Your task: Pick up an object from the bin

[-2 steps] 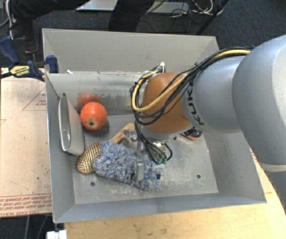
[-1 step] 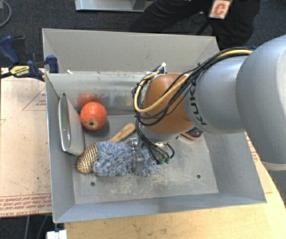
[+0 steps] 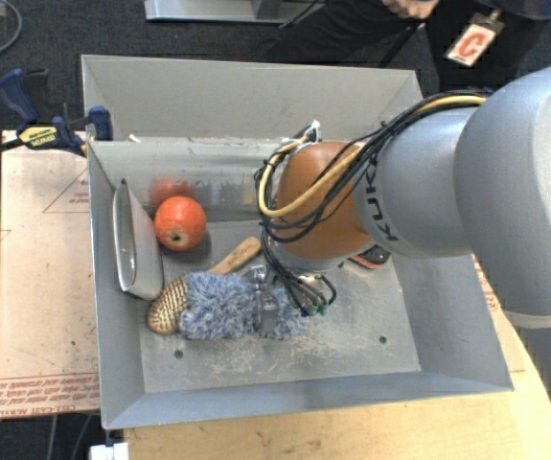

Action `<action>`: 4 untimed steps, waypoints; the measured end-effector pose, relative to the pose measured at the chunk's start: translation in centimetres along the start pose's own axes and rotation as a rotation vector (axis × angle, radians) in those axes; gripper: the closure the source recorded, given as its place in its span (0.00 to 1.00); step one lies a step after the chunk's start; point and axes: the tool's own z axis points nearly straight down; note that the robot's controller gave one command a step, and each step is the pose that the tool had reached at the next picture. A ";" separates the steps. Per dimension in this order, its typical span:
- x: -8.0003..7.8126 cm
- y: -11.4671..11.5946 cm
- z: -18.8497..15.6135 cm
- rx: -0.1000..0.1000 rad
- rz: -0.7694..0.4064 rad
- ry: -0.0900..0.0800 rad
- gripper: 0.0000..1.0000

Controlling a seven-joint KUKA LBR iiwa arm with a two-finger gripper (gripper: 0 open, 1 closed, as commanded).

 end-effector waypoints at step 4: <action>0.0 0.1 -5.7 0.000 0.000 0.000 1.00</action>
Offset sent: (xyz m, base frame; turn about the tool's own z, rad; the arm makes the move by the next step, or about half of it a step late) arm 0.0000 0.0000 0.1110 0.0000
